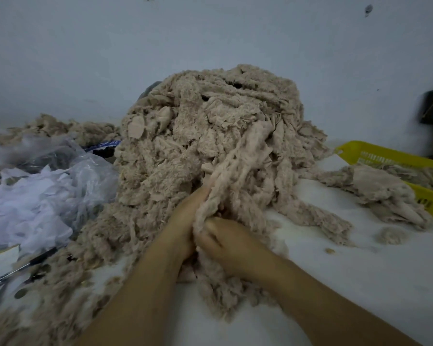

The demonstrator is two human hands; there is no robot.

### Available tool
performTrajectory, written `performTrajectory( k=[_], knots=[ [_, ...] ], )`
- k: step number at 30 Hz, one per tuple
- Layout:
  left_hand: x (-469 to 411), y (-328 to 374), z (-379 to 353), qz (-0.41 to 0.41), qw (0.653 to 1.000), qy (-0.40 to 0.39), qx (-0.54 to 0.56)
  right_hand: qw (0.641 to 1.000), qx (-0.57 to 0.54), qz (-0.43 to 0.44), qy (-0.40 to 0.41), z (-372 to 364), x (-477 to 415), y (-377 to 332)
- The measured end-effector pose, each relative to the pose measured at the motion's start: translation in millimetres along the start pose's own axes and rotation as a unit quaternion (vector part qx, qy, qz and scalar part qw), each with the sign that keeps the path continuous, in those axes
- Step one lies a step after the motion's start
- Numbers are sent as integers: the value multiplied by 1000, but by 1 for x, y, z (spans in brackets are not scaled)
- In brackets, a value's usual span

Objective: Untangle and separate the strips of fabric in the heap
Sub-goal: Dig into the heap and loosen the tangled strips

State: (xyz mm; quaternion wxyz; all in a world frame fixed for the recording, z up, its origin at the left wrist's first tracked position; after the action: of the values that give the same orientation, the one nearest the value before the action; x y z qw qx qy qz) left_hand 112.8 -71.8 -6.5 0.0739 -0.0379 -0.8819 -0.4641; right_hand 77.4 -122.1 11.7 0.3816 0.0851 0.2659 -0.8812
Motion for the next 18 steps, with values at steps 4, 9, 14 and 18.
performTrajectory(
  k=[4,9,14,18],
  knots=[
    [0,9,1,-68,997,-13,13,973,-170,-155,24,9,12,57],
    [6,-3,-22,-98,976,-81,-176,883,-382,-253,107,18,12,85],
    [9,-9,-34,-122,909,-111,-383,837,-442,-282,154,20,14,103],
    [19,-12,-47,-124,909,-190,-349,749,-545,-321,197,18,22,119]
  ],
)
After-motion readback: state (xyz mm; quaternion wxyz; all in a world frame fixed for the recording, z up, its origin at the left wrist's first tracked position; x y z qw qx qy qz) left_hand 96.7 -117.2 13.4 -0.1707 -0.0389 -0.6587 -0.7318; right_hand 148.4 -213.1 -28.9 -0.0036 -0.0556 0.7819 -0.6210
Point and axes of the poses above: each hand's wrist, its own x-axis away from the middle knuckle, its own z-axis out of the back of the hand, y = z × x, the point moved 10 cm from there along -x, towards the middle knuckle, and after that the axes turned 9 degrees about x, right-handed, at the moved point
